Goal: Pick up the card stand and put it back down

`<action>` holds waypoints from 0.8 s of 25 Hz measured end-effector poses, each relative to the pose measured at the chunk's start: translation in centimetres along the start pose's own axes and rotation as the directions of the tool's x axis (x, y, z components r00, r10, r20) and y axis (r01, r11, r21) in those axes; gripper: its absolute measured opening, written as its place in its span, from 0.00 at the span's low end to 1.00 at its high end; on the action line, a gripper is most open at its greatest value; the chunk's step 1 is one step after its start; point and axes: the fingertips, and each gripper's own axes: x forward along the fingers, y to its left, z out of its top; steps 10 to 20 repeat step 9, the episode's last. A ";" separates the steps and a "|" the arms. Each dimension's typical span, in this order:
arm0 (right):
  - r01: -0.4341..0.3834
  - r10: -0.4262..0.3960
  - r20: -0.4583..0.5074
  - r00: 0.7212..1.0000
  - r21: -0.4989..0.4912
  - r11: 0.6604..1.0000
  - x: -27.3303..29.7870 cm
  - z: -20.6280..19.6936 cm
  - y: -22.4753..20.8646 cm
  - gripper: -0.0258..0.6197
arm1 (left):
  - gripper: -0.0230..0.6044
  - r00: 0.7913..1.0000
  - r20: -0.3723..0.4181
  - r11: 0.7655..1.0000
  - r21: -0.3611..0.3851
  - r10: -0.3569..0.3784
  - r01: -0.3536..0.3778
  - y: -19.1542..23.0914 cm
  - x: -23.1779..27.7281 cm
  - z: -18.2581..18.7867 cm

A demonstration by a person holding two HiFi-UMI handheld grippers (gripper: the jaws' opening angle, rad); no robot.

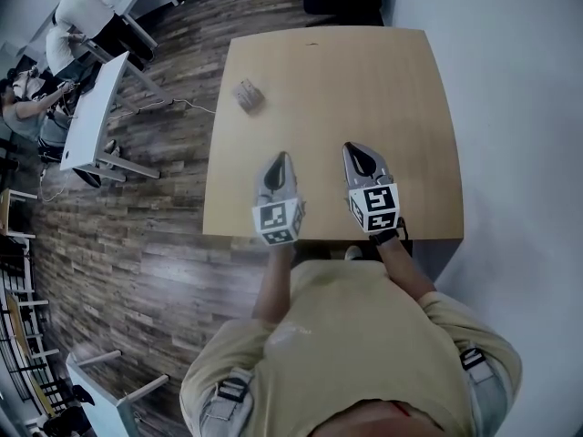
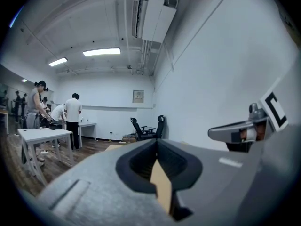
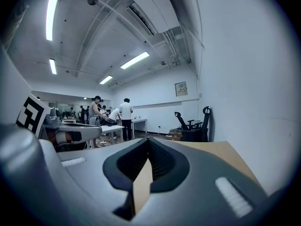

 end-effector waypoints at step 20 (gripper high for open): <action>-0.018 0.018 -0.014 1.000 0.005 1.000 2.1 0.0 1.1 0.05 | 0.04 1.000 0.000 1.000 0.016 -0.018 0.018 1.4 1.2 0.7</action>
